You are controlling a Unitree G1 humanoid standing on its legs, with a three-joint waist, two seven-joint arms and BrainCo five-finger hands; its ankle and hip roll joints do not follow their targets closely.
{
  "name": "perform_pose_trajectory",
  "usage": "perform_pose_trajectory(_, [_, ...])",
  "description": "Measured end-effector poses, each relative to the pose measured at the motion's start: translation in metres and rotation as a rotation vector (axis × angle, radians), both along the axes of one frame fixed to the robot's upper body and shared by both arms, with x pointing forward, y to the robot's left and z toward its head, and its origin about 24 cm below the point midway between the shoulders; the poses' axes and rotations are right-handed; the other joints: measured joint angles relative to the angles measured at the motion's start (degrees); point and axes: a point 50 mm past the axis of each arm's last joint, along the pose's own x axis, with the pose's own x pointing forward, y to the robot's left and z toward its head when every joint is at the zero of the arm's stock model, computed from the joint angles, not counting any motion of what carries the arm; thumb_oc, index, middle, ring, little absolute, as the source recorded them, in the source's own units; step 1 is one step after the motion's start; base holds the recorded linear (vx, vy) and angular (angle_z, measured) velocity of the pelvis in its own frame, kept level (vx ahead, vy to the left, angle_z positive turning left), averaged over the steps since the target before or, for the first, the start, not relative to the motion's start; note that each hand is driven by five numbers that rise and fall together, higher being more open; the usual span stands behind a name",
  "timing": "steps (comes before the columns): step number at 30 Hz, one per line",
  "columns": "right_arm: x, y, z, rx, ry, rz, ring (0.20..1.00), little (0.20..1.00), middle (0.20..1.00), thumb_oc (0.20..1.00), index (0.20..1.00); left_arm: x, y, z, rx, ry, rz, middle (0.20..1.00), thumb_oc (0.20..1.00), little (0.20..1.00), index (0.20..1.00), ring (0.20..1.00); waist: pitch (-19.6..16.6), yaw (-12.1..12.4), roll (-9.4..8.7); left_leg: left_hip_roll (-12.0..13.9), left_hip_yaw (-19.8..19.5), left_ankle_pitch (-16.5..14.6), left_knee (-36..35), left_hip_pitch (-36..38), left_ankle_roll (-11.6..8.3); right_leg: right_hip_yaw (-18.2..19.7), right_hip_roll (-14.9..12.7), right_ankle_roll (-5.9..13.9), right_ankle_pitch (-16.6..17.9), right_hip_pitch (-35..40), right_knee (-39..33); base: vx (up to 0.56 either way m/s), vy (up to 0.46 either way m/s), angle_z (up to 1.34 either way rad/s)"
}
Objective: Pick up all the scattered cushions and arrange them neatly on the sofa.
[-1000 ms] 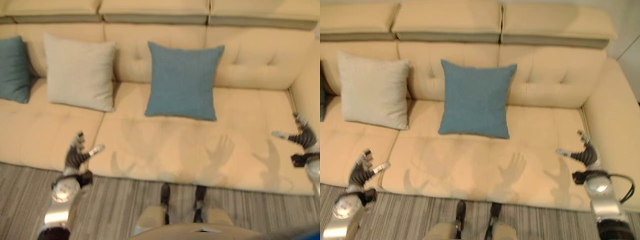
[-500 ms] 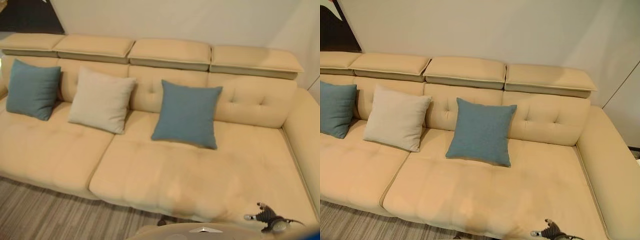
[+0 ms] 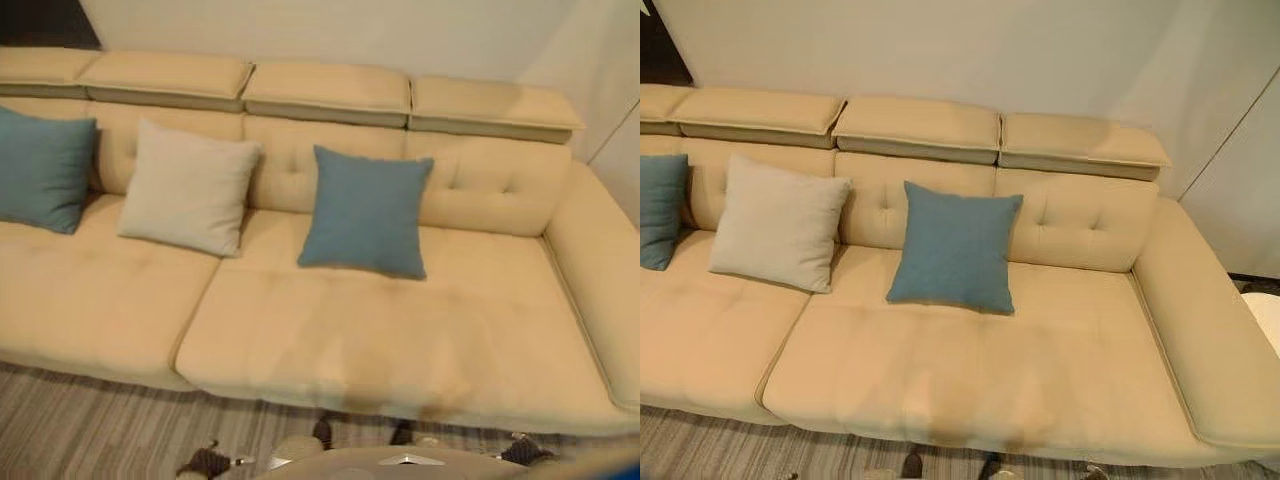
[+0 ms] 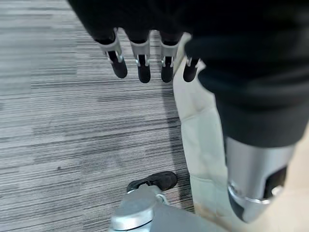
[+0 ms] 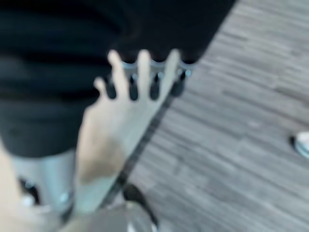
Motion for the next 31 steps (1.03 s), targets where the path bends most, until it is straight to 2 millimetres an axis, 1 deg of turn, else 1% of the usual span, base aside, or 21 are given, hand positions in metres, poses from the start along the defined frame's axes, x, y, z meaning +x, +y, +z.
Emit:
perform_pose_trajectory(2, [0.007,0.003,0.0,0.007,-0.018,0.003,1.0,1.0,1.0,1.0,1.0,0.0,0.001,0.0,0.003,0.004,-0.002,1.0,1.0,1.0,1.0,1.0,0.2,-0.1,-1.04,-0.3,-0.1,0.5,0.0,-0.2,-0.01,0.2,0.6,0.34,-3.7,1.5,1.2,-0.13,-0.278,-0.01])
perform_pose_trajectory(3, [0.011,0.005,0.001,0.009,-0.029,0.008,1.0,1.0,1.0,1.0,1.0,-0.003,-0.001,-0.001,-0.004,0.009,0.008,1.0,1.0,1.0,1.0,1.0,0.5,-0.1,-1.54,-0.6,0.2,0.9,0.1,-0.9,-0.5,-0.3,1.2,-0.89,-5.4,3.2,-2.6,-0.17,-0.289,-0.06])
perform_pose_trajectory(4, [0.012,0.007,0.0,0.012,-0.03,0.011,1.0,1.0,1.0,1.0,1.0,-0.003,-0.002,-0.001,-0.006,0.008,0.01,1.0,1.0,1.0,1.0,1.0,0.5,-0.1,-1.94,-0.9,0.1,0.9,0.1,-1.4,-0.84,-0.2,1.5,-1.77,-5.9,4.3,-6.5,-0.14,-0.202,-0.03])
perform_pose_trajectory(5, [0.017,0.01,0.001,0.017,-0.044,0.022,1.0,1.0,1.0,1.0,1.0,0.002,-0.008,-0.003,-0.02,-0.004,0.008,1.0,1.0,1.0,1.0,1.0,0.7,-0.1,-1.88,0.0,-0.1,1.5,0.2,-2.5,-1.49,-0.2,3.5,-5.26,-5.3,5.4,-11.2,-0.25,-0.277,-0.03])
perform_pose_trajectory(6, [0.021,0.01,0.002,0.019,-0.054,0.026,1.0,1.0,1.0,1.0,1.0,0.006,-0.014,-0.004,-0.037,-0.015,0.007,1.0,1.0,1.0,1.0,1.0,1.4,0.2,-0.87,1.1,-0.3,2.0,0.5,-3.9,-2.24,0.0,5.5,-5.98,-4.2,5.2,-13.0,-0.26,-0.254,-0.02])
perform_pose_trajectory(7, [0.025,0.011,0.002,0.022,-0.066,0.027,1.0,1.0,1.0,1.0,1.0,0.008,-0.017,-0.004,-0.043,-0.019,0.005,1.0,1.0,1.0,1.0,1.0,1.7,0.3,-0.51,1.5,-0.4,2.3,1.0,-4.6,-2.84,0.2,6.0,-6.02,-4.0,4.9,-13.0,-0.26,-0.254,0.15])
perform_pose_trajectory(8, [0.024,0.012,0.002,0.027,-0.073,0.022,1.0,1.0,1.0,1.0,1.0,0.012,-0.02,-0.005,-0.049,-0.027,0.001,1.0,1.0,1.0,1.0,1.0,1.8,0.2,-0.04,2.1,-1.6,3.5,2.1,-6.6,-4.37,-0.1,7.1,-7.12,-3.5,4.1,-13.5,-0.32,-0.169,0.33])
perform_pose_trajectory(10, [0.024,0.01,0.003,0.023,-0.079,0.006,1.0,1.0,1.0,1.0,1.0,0.024,-0.023,-0.004,-0.052,-0.051,-0.019,1.0,1.0,1.0,1.0,1.0,2.4,-0.3,0.81,2.8,-3.6,4.7,2.9,-8.5,-6.12,-2.1,8.1,-8.4,-2.8,3.7,-14.2,-0.31,-0.124,0.52])
perform_pose_trajectory(11, [0.025,0.007,0.004,0.016,-0.084,0.003,1.0,1.0,1.0,1.0,1.0,0.03,-0.024,-0.003,-0.045,-0.061,-0.042,1.0,1.0,1.0,1.0,1.0,2.5,-0.6,0.78,2.6,-5.1,5.4,3.7,-9.8,-6.96,-3.4,7.6,-8.9,-2.9,2.8,-13.7,-0.18,-0.053,0.49])
perform_pose_trajectory(12, [0.025,0.002,0.006,-0.001,-0.084,0.0,1.0,1.0,1.0,1.0,1.0,0.037,-0.027,-0.002,-0.044,-0.079,-0.052,1.0,1.0,1.0,1.0,1.0,2.7,-0.6,0.48,2.4,-5.1,5.3,3.9,-10.3,-7.33,-3.8,7.4,-9.65,-3.5,2.5,-13.8,-0.13,-0.028,0.35])
perform_pose_trajectory(13, [0.024,0.0,0.006,-0.009,-0.083,-0.002,1.0,1.0,1.0,1.0,1.0,0.044,-0.026,0.0,-0.041,-0.096,-0.059,1.0,1.0,1.0,1.0,1.0,3.2,-0.6,-0.47,1.7,-4.8,2.7,7.5,-10.5,-6.86,-4.6,6.9,-11.9,-2.7,2.6,-14.2,-0.13,-0.012,0.2])
perform_pose_trajectory(14, [0.024,0.001,0.006,-0.01,-0.087,-0.002,1.0,1.0,1.0,1.0,1.0,0.046,-0.025,0.0,-0.037,-0.099,-0.06,1.0,1.0,1.0,1.0,1.0,3.5,-0.9,-1.0,1.0,-4.8,0.6,10.3,-10.7,-6.65,-4.8,6.4,-12.25,-2.6,2.9,-14.4,-0.01,0.045,0.14])
perform_pose_trajectory(15, [0.024,0.001,0.006,-0.011,-0.087,0.0,1.0,1.0,1.0,1.0,1.0,0.047,-0.025,0.001,-0.036,-0.103,-0.061,1.0,1.0,1.0,1.0,1.0,3.5,-1.1,-2.25,-0.1,-4.5,-2.0,12.7,-10.2,-6.41,-4.6,6.1,-11.87,-2.3,3.5,-16.0,0.0,0.095,0.12])
perform_pose_trajectory(16, [0.025,0.001,0.006,-0.016,-0.092,0.0,1.0,1.0,1.0,1.0,1.0,0.048,-0.026,0.001,-0.039,-0.105,-0.062,1.0,1.0,1.0,1.0,1.0,3.7,-1.4,-2.42,-0.4,-4.5,-3.2,12.9,-8.6,-6.11,-4.1,6.5,-10.74,-1.4,4.3,-17.8,0.0,0.078,0.02])
perform_pose_trajectory(18, [0.025,0.0,0.006,-0.018,-0.096,0.0,1.0,1.0,1.0,1.0,1.0,0.046,-0.029,-0.001,-0.045,-0.103,-0.063,1.0,1.0,1.0,1.0,1.0,3.6,-2.1,-2.4,-0.3,-4.8,-3.7,10.1,-5.4,-5.82,-3.6,7.1,-10.52,-0.1,4.4,-19.3,0.02,0.152,-0.11])
perform_pose_trajectory(19, [0.024,0.001,0.006,-0.017,-0.094,0.001,1.0,1.0,1.0,1.0,1.0,0.044,-0.031,-0.001,-0.049,-0.1,-0.06,1.0,1.0,1.0,1.0,1.0,3.7,-2.4,-1.78,0.3,-4.5,-4.1,6.3,-2.6,-5.7,-3.5,8.1,-10.59,1.3,5.6,-21.4,0.04,0.19,-0.17])
perform_pose_trajectory(21, [0.02,0.001,0.005,-0.018,-0.077,0.008,1.0,1.0,1.0,1.0,1.0,0.041,-0.033,-0.003,-0.055,-0.091,-0.068,1.0,1.0,1.0,1.0,1.0,3.4,-2.8,-0.93,0.8,-4.7,-4.1,2.6,0.2,-5.72,-3.7,9.1,-10.98,3.0,7.2,-24.1,0.03,0.135,-0.05])
perform_pose_trajectory(22, [0.016,0.0,0.004,-0.019,-0.064,0.005,1.0,1.0,1.0,1.0,1.0,0.045,-0.035,-0.002,-0.06,-0.102,-0.074,1.0,1.0,1.0,1.0,1.0,3.1,-3.5,-0.3,1.0,-4.8,-4.1,1.6,0.8,-5.71,-4.2,9.5,-10.62,3.9,8.0,-26.0,0.02,0.131,0.07])
perform_pose_trajectory(24, [0.009,0.0,0.002,-0.018,-0.048,0.0,1.0,1.0,1.0,1.0,1.0,0.048,-0.037,-0.002,-0.061,-0.112,-0.096,1.0,1.0,1.0,1.0,1.0,2.4,-3.6,0.89,1.6,-4.7,-3.8,0.4,1.6,-5.35,-4.4,10.6,-10.3,5.2,9.0,-28.3,0.0,0.114,0.02])
perform_pose_trajectory(28, [0.004,0.002,0.001,-0.008,-0.037,-0.002,1.0,1.0,1.0,1.0,1.0,0.048,-0.037,-0.002,-0.059,-0.107,-0.107,1.0,1.0,1.0,1.0,1.0,1.5,-3.3,1.24,0.7,-4.6,-3.1,-0.3,2.6,-4.44,-3.5,10.4,-8.24,7.2,11.0,-31.3,-0.01,0.061,-0.03])
perform_pose_trajectory(31, [0.004,0.005,-0.001,0.0,-0.036,-0.002,1.0,1.0,1.0,1.0,1.0,0.039,-0.036,-0.004,-0.055,-0.084,-0.102,1.0,1.0,1.0,1.0,1.0,0.3,-3.3,1.59,0.0,-4.2,-3.1,-0.4,3.1,-3.59,-3.2,9.9,-7.77,8.0,11.7,-32.1,-0.01,0.054,-0.05])
